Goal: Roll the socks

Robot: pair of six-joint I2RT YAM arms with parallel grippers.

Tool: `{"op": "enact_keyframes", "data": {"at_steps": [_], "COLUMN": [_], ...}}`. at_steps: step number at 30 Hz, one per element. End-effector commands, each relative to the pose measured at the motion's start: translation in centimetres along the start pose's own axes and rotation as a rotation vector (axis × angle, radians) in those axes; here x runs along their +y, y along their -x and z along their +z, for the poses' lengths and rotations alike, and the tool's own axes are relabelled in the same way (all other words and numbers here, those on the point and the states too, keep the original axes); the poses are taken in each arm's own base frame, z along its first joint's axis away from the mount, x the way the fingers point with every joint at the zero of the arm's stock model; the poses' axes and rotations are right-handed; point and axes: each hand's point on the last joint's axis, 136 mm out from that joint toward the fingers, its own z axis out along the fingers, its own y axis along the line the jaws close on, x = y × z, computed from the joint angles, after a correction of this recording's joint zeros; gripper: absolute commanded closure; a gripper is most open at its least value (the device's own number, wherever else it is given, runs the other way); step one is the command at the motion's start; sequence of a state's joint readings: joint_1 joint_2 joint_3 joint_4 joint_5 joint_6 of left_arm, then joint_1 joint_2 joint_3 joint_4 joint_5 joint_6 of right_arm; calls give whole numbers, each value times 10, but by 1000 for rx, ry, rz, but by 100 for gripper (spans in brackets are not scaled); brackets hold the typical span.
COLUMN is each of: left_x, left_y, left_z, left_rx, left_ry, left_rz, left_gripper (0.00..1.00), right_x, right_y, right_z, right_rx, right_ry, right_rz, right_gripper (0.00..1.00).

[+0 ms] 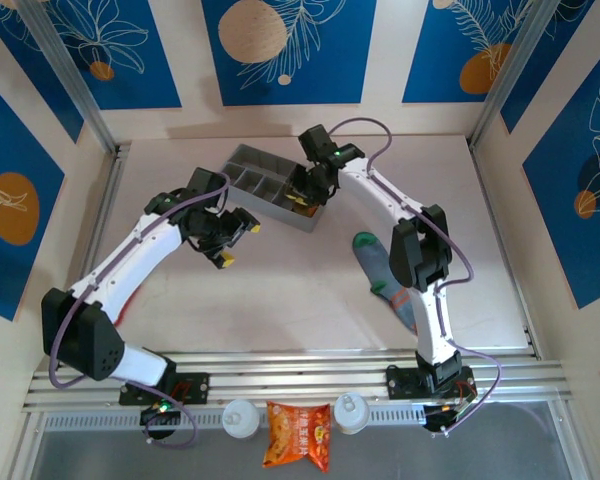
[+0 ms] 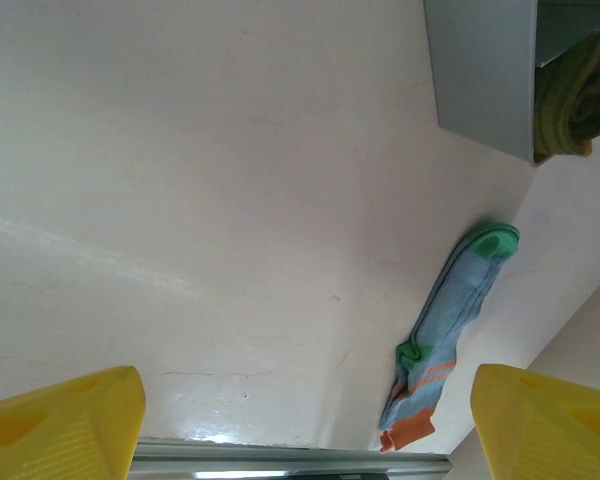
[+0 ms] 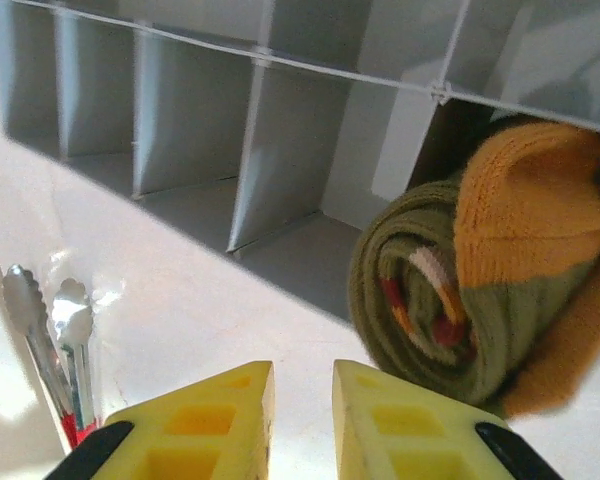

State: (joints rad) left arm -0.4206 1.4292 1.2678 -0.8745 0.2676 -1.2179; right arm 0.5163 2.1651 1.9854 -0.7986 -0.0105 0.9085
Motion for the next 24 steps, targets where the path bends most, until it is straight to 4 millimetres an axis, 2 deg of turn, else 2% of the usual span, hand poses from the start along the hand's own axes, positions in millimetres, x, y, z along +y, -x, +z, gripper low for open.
{"op": "enact_keyframes", "data": {"at_steps": [1,4,6,8,10,12,13,15,17,19,21,24], "left_x": [5,2,-1,-1,-1,1,2,5,11,20,29,43], "left_y": [2,3,3,2,1,-1,-4,-8,-10,-12,-15,-22], "left_z": [-9,-14,-19,-22,-23,-23,-22,-22,-26,-33,-39,-37], "left_rx": [-26,-41,-52,-64,-68,-64,-60,-56,-76,-106,-124,-108], "left_ry": [-8,-30,-51,-66,-80,-94,-105,-130,-144,-149,-152,-143], "left_rz": [-11,6,30,54,74,102,119,163,213,256,283,280], "left_gripper": [16,16,15,15,15,15,15,14,13,12,12,12], "right_x": [-25,-43,-36,-18,-1,3,-2,-23,-61,-110,-164,-222], "right_y": [-2,-3,0,8,16,23,26,21,7,-22,-62,-113], "right_z": [20,26,16,-8,-42,-77,-91,-113,-126,-133,-134,-129], "right_rx": [83,110,98,45,-28,-102,-132,-171,-198,-191,-154,-115], "right_ry": [-12,-24,23,85,132,155,154,136,74,-6,-74,-150], "right_rz": [132,160,121,50,-10,-32,-23,7,63,169,287,398], "right_gripper": [79,76,69,60,52,45,43,41,40,43,46,46]}}
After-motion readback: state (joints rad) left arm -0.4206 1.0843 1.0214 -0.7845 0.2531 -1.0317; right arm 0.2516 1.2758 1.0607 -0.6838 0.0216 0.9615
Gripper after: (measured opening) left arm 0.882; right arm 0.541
